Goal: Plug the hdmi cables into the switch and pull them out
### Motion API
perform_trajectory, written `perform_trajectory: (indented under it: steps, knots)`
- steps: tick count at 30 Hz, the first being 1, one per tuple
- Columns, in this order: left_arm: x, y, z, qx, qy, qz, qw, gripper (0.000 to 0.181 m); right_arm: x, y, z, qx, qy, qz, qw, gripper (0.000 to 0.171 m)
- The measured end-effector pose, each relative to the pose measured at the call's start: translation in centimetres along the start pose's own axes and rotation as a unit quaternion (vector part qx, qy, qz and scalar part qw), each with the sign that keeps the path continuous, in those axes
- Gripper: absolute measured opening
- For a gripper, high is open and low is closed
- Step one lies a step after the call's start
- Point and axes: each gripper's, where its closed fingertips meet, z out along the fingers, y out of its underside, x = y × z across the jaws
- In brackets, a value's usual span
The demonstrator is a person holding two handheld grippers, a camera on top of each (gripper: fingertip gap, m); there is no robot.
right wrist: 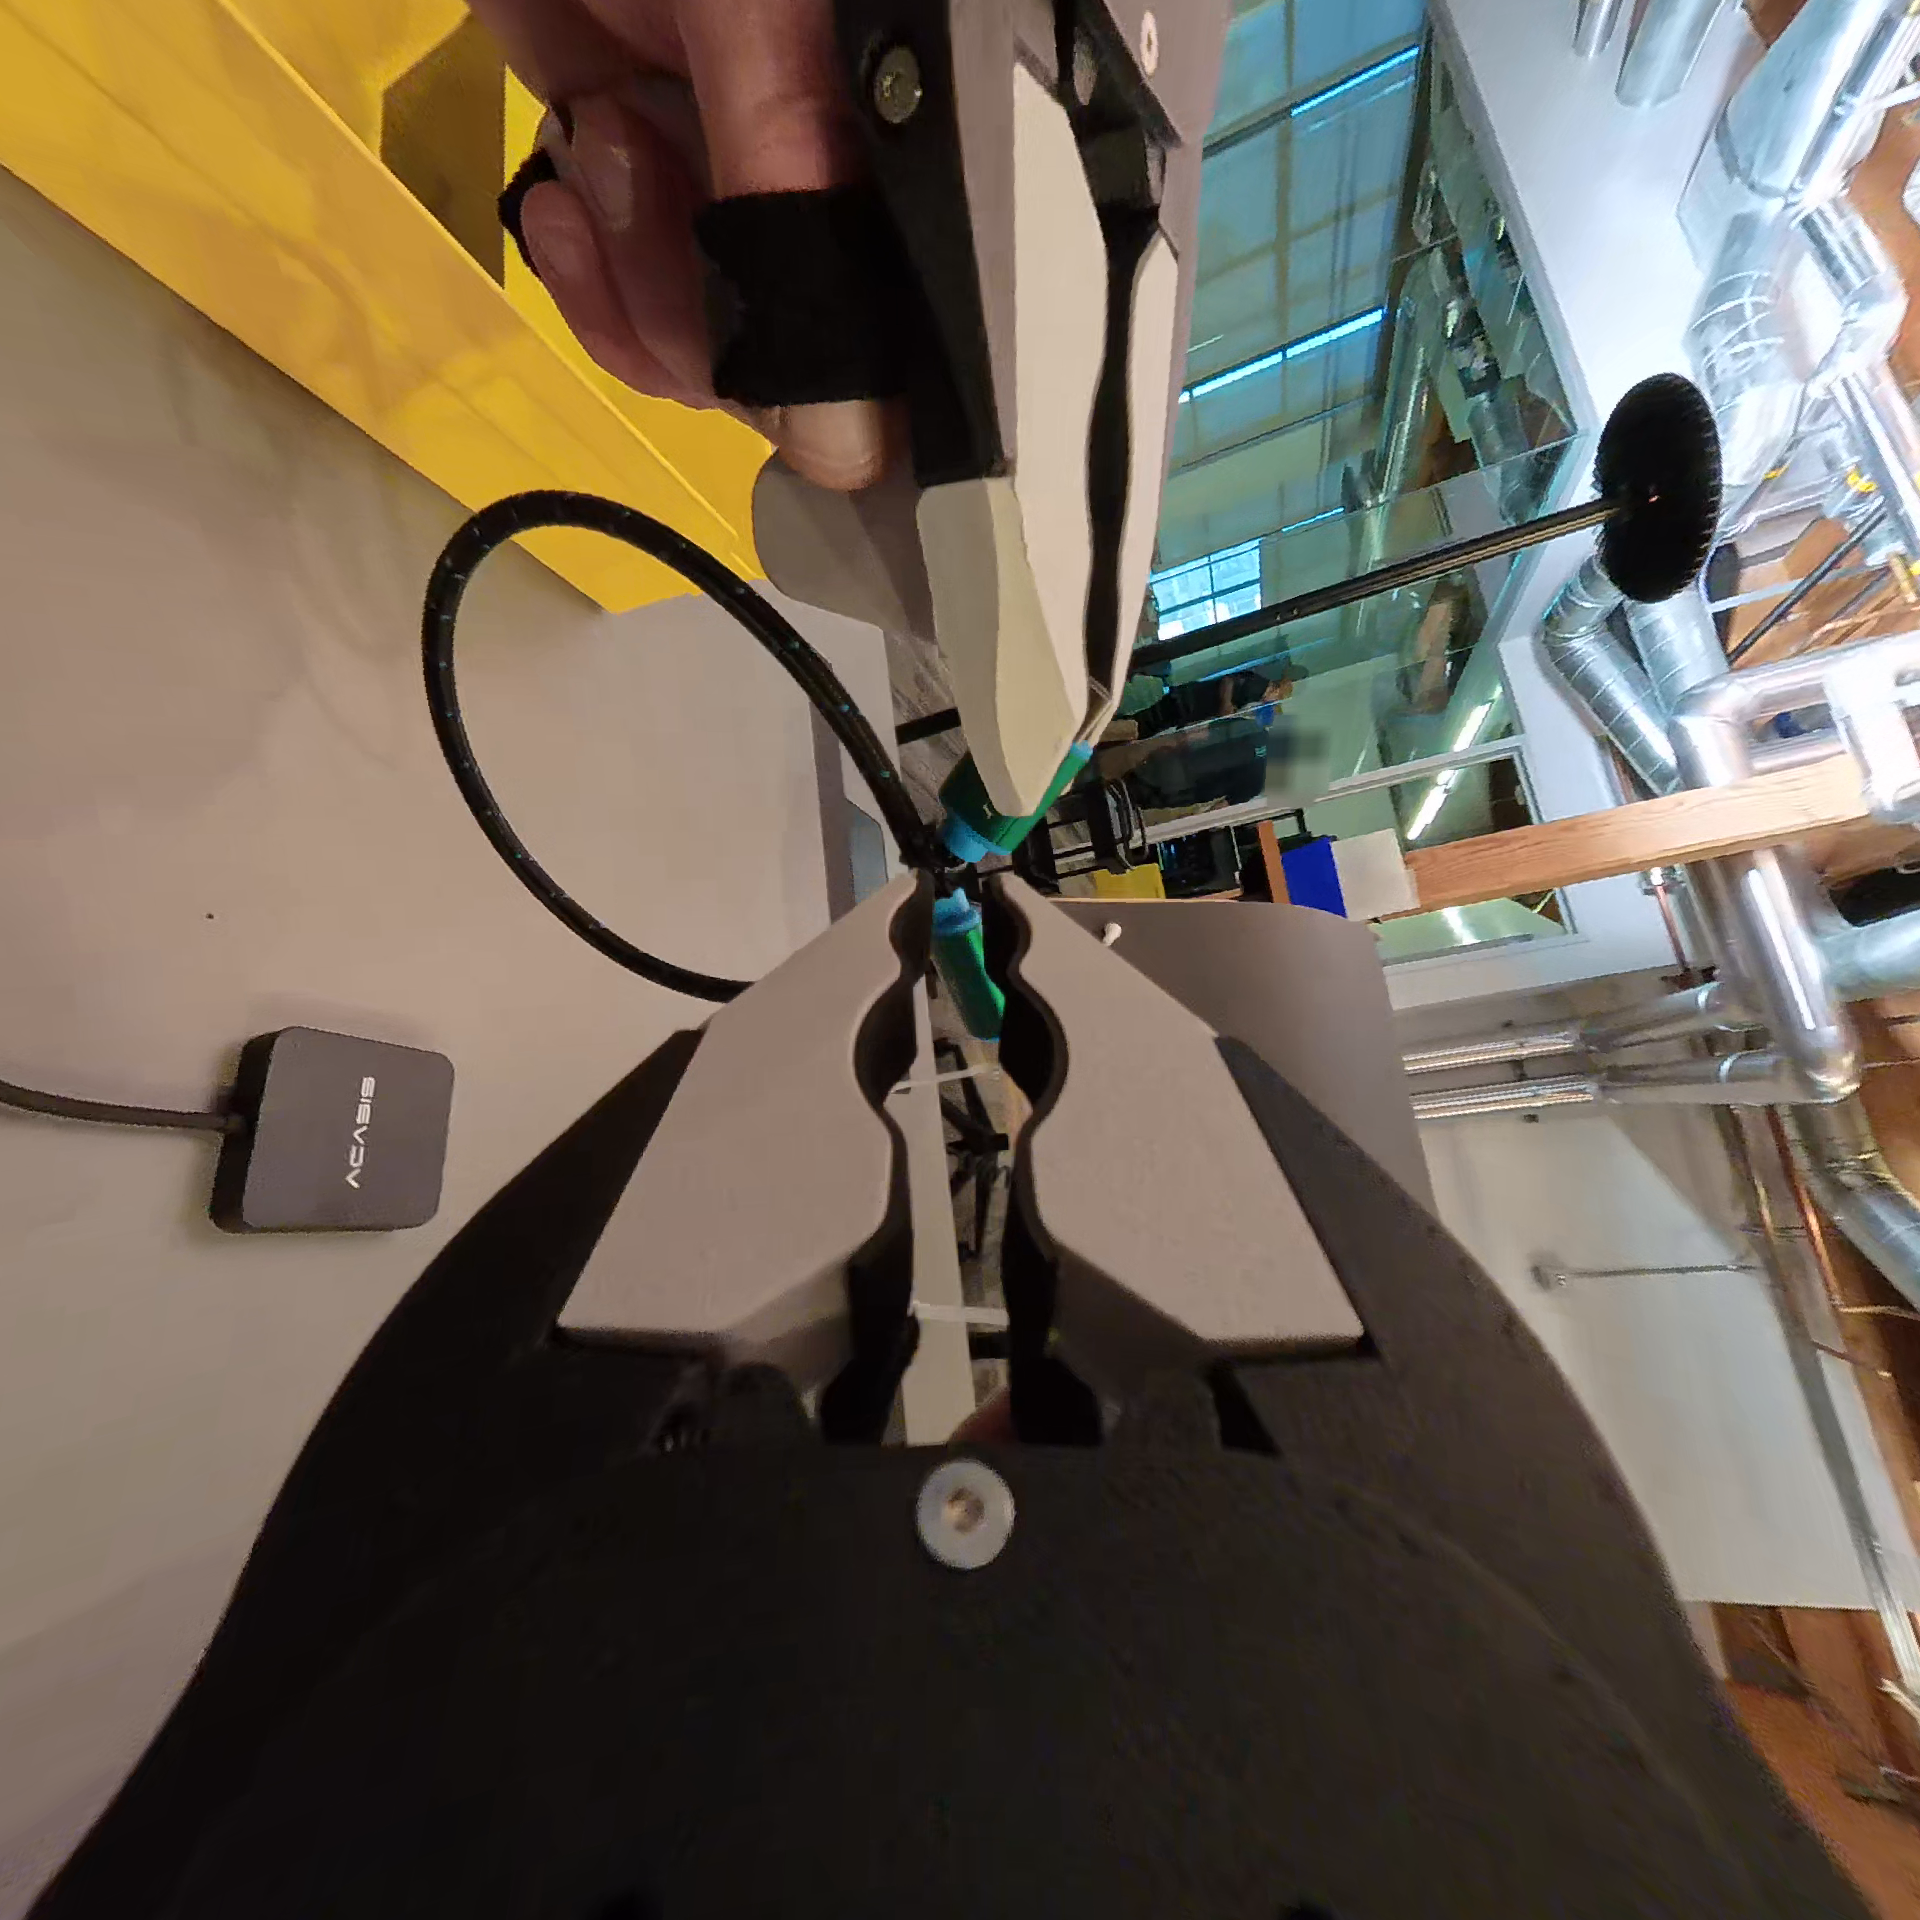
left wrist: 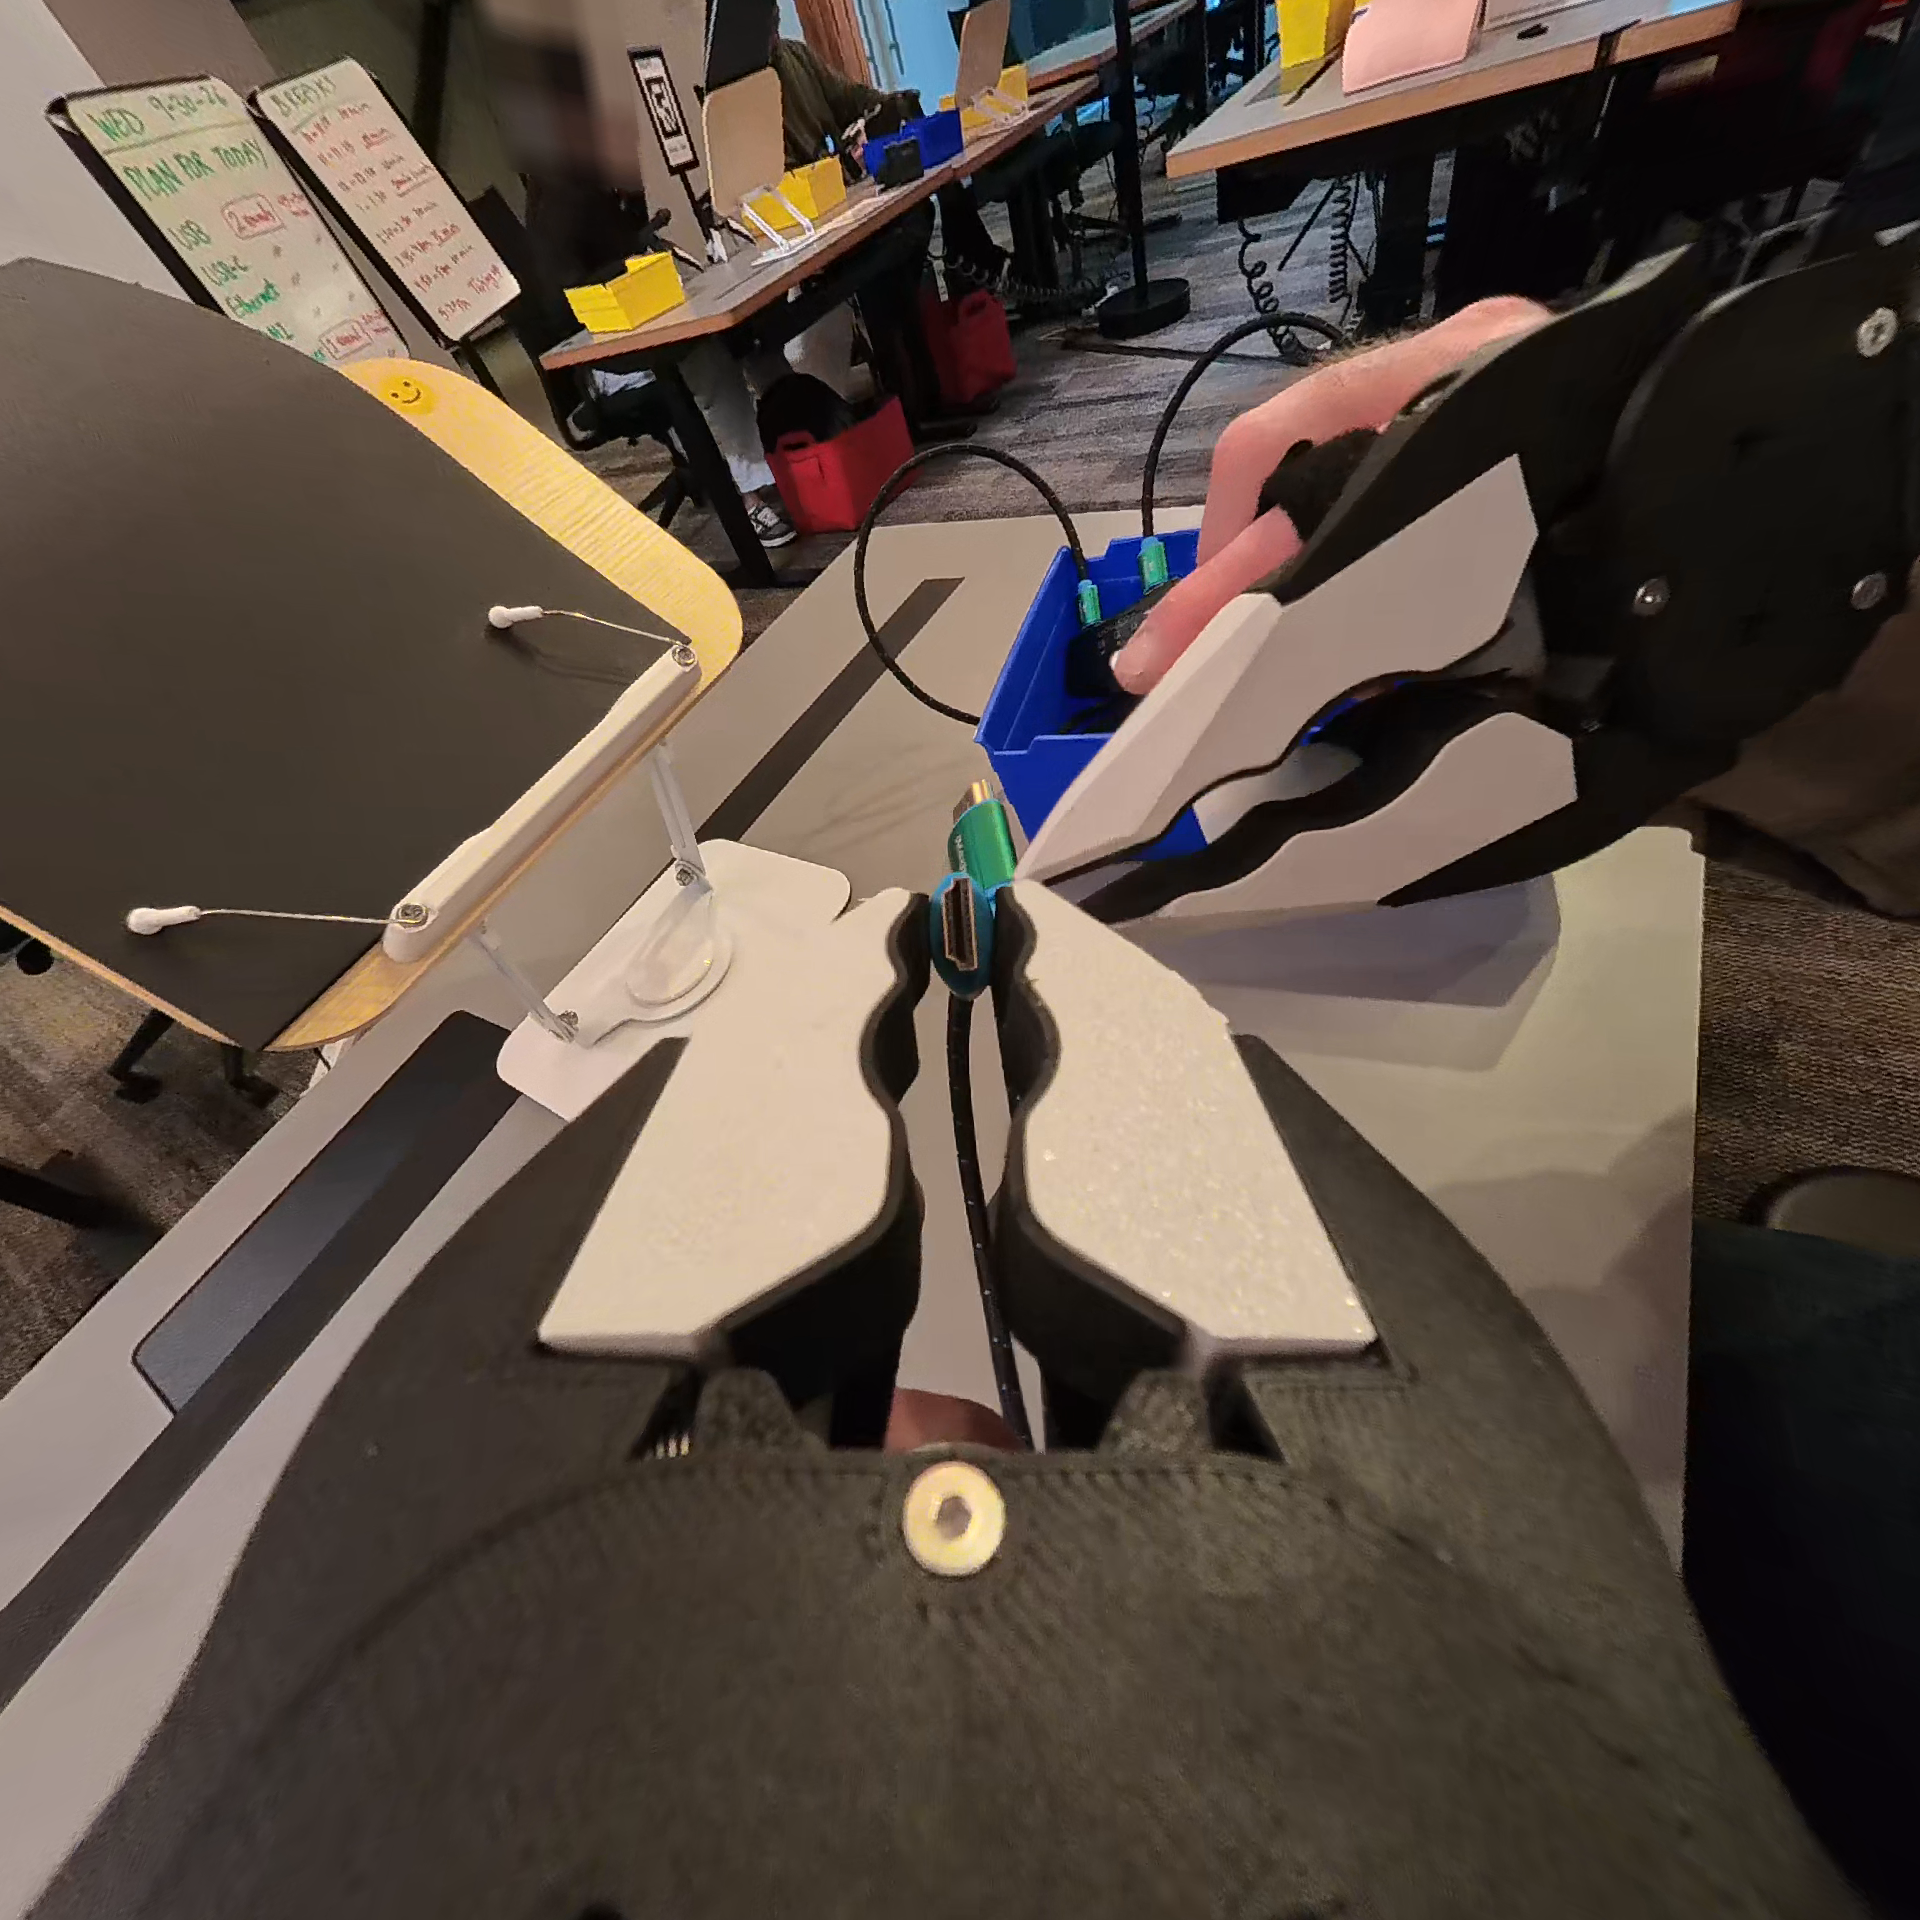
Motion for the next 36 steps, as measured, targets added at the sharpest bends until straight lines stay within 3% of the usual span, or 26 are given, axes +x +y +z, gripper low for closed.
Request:
perform_trajectory:
  steps: [10, 17, 23, 26, 30, 32, 35, 36]
  knots:
    - [-0.3, -0.2, -0.2, 0.006, -0.005, -0.004, 1.0, 0.011, -0.3, 0.3, 0.0, -0.003, -0.011, 0.015, 1.0, 0.0]
    - [-0.6, -0.7, -0.3, 0.021, -0.023, 0.005, 1.0, 0.011, 0.0, 0.1, 0.2, 0.03, -0.037, 0.158, 0.986, 0.0]
    - [-1.3, -0.9, -0.2, 0.038, -0.055, 0.004, 0.998, 0.011, -0.2, -0.3, 0.9, 0.077, -0.082, 0.35, 0.93, 0.0]
    - [-1.7, -1.2, -0.5, 0.052, -0.069, 0.0, 0.996, 0.011, 0.2, -0.8, 1.1, 0.119, -0.108, 0.461, 0.873, 0.0]
    - [-2.2, -2.0, -0.9, 0.08, -0.092, 0.002, 0.993, 0.011, 1.2, -1.2, 1.2, 0.186, -0.134, 0.6, 0.767, 0.0]
    - [-2.5, -2.2, -1.1, 0.096, -0.104, 0.0, 0.99, 0.011, 1.6, -1.7, 1.2, 0.23, -0.155, 0.676, 0.682, 0.0]
    - [-2.7, -2.9, -1.5, 0.128, -0.113, -0.007, 0.985, 0.011, 3.0, -2.2, 0.7, 0.34, -0.175, 0.775, 0.503, 0.0]
    - [-2.8, -3.1, -1.7, 0.133, -0.117, -0.006, 0.984, 0.011, 3.2, -2.4, 0.6, 0.363, -0.173, 0.785, 0.47, 0.0]
